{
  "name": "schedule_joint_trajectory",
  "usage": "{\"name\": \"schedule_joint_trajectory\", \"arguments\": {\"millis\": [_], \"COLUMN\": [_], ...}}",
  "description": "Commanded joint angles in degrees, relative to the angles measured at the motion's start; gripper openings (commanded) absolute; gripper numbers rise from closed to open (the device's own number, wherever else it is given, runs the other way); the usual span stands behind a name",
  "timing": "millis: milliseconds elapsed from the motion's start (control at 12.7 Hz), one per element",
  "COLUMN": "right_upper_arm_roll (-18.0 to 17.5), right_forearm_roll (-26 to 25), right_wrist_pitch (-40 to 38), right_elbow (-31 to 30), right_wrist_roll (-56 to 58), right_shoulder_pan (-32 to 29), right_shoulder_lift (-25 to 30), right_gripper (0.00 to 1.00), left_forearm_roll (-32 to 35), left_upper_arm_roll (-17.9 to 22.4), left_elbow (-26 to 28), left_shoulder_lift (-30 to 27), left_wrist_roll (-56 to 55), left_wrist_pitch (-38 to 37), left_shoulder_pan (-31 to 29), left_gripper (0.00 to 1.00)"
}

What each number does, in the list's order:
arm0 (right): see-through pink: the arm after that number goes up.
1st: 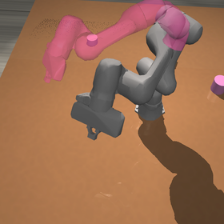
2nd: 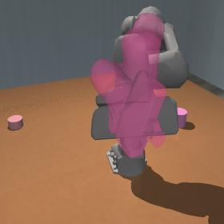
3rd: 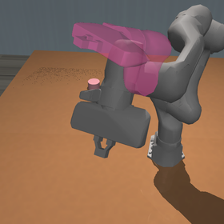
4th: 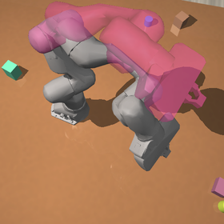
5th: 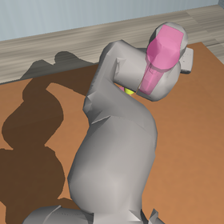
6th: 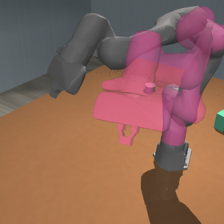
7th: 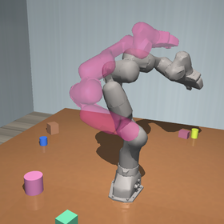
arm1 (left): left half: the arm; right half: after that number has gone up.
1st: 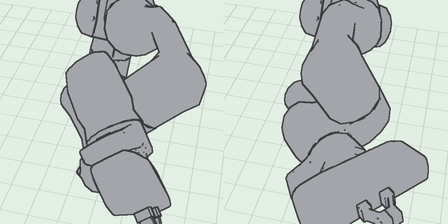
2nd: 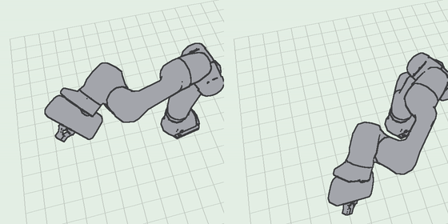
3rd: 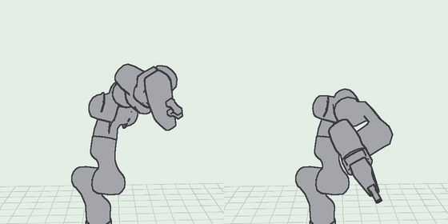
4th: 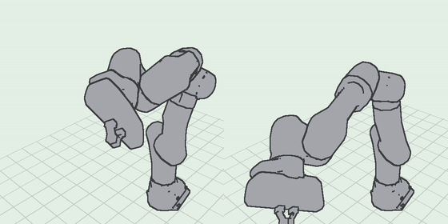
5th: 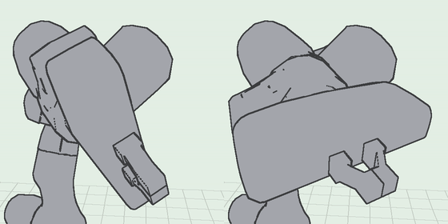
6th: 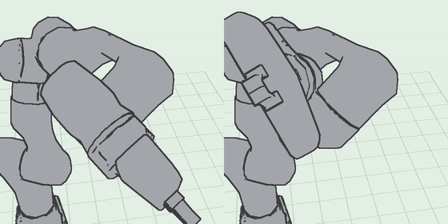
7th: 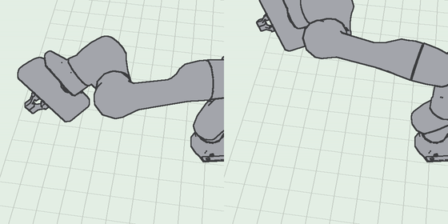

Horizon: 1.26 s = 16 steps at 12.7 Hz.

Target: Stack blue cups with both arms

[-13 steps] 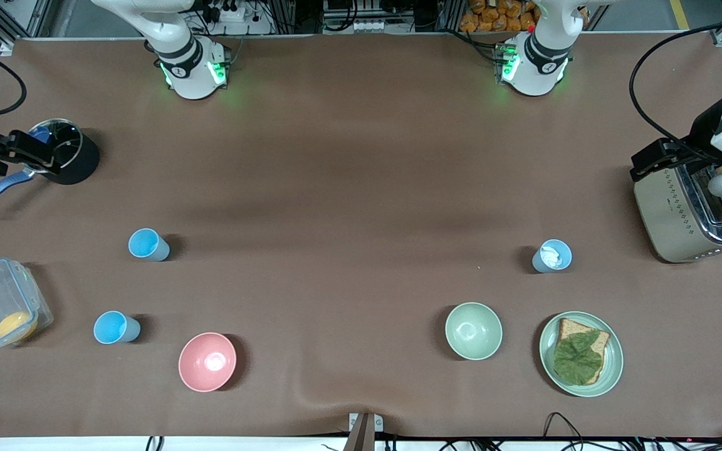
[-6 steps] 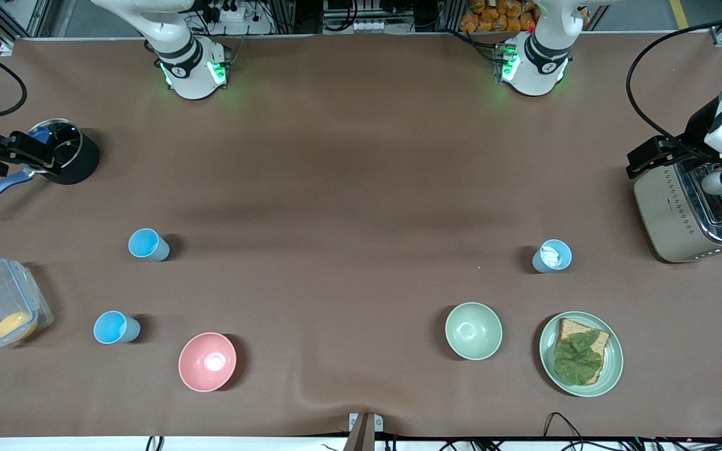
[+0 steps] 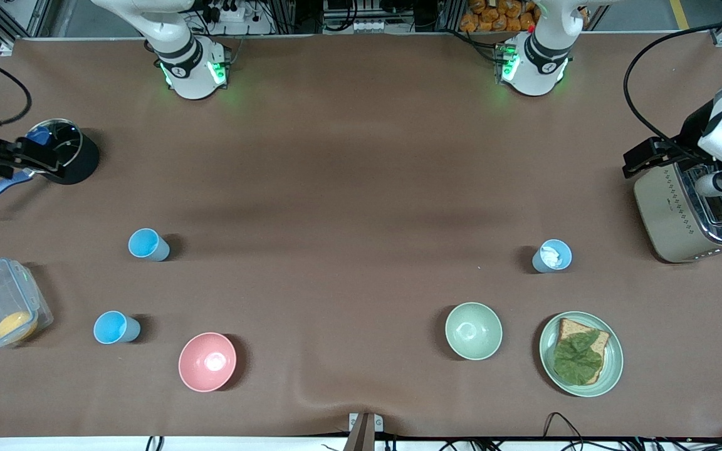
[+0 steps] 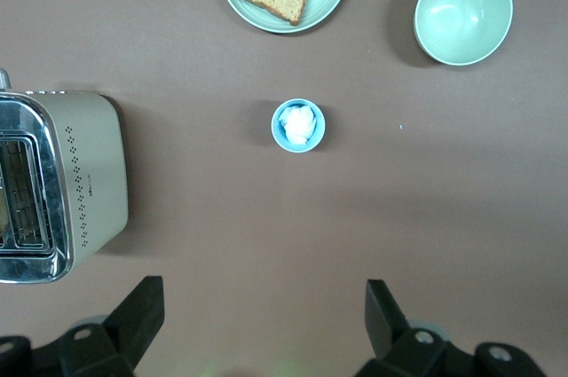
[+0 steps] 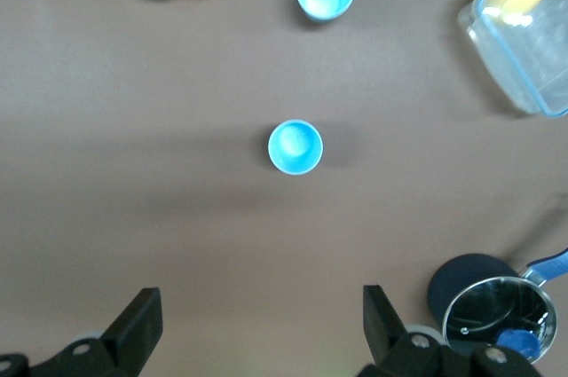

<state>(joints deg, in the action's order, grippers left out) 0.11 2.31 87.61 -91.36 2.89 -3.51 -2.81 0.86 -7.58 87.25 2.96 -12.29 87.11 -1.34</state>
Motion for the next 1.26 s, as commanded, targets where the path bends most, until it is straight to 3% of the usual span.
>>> {"name": "schedule_joint_trajectory", "arguments": {"millis": [0, 316, 474, 711, 947, 1184], "right_upper_arm_roll": [-0.55, -0.55, -0.47, -0.55, -0.47, -0.55], "right_forearm_roll": [0.33, 0.77, 0.16, -0.2, -0.29, -0.2], "right_wrist_pitch": [2.55, 9.49, 13.7, 21.44, 25.22, 34.35], "right_elbow": [-1.62, -1.71, -3.2, -11.8, -12.69, -19.88], "right_wrist_roll": [0.45, 0.54, 0.54, 0.54, 6.58, 8.63], "right_shoulder_pan": [-0.44, -0.71, -0.7, -0.53, -3.24, -3.69], "right_shoulder_lift": [-6.13, -16.33, -18.72, -18.29, -19.42, -19.69], "right_gripper": [1.0, 1.0, 1.0, 1.0, 1.0, 1.0], "left_forearm_roll": [-1.3, -1.3, -0.86, -0.68, -0.51, -0.5], "left_upper_arm_roll": [0.11, 0.11, -0.67, -1.12, -1.21, -1.38], "left_elbow": [0.9, 0.82, 0.99, 0.73, 0.99, 1.52], "left_shoulder_lift": [-0.59, 0.03, 0.03, 0.73, 2.04, 3.19], "left_wrist_roll": [1.66, 1.48, -0.88, -3.79, -3.71, -4.23], "left_wrist_pitch": [-1.41, -0.98, -1.15, -1.07, 0.25, 2.09], "left_shoulder_pan": [0.11, 0.28, 1.33, 1.86, 1.34, 1.86], "left_gripper": [1.0, 1.0, 1.0, 1.0, 1.0, 1.0]}}
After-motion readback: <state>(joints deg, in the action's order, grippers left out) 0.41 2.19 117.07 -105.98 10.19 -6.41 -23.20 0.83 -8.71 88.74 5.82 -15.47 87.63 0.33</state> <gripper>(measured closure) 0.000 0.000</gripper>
